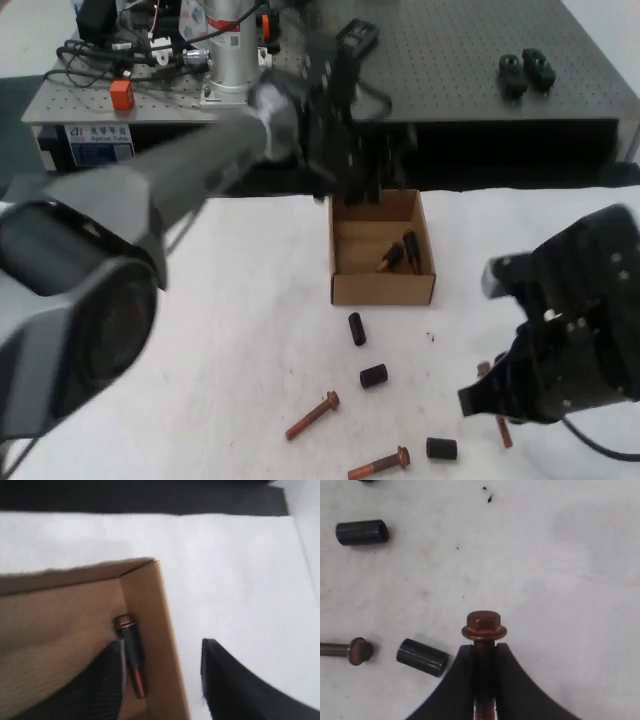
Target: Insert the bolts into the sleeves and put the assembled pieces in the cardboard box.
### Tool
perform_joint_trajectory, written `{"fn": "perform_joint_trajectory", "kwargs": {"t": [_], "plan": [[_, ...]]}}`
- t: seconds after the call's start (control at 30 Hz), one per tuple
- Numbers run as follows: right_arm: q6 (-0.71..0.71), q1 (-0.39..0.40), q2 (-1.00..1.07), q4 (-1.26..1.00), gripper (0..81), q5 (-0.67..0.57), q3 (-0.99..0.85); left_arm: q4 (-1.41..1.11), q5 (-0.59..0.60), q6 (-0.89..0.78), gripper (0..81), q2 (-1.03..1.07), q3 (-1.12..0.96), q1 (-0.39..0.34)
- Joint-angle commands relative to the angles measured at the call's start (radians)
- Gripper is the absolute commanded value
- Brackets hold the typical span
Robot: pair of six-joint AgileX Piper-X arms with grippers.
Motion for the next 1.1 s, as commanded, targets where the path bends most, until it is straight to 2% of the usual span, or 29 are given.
{"fn": "perform_joint_trajectory", "kwargs": {"t": [0.0,0.1,0.3,0.47,0.77,0.9,1.07], "plan": [[0.041,0.003,-0.099,0.041,1.3,-0.008,-0.005,0.005,0.016,0.006,37.7,-0.081,-0.012,0.009],[0.063,0.003,-0.162,0.075,1.3,-0.026,-0.005,0.110,-0.012,0.116,35.9,-0.161,-0.012,0.009],[0.149,0.003,-0.308,0.103,1.3,-0.084,-0.003,0.450,-0.198,0.456,33.8,-0.300,0.021,-0.022],[0.175,0.003,-0.458,0.178,1.3,-0.082,-0.003,0.470,-0.328,0.536,33.8,-0.395,0.183,-0.088],[0.171,-0.036,-0.638,0.333,1.3,-0.046,-0.003,0.394,-0.372,0.742,33.8,-0.431,0.525,-0.263],[0.167,-0.069,-0.655,0.343,1.3,-0.051,-0.003,0.319,-0.372,0.850,33.8,-0.431,0.562,-0.332],[0.151,-0.099,-0.655,0.376,1.3,-0.077,-0.003,0.307,-0.368,1.010,33.8,-0.431,0.562,-0.378]]}}
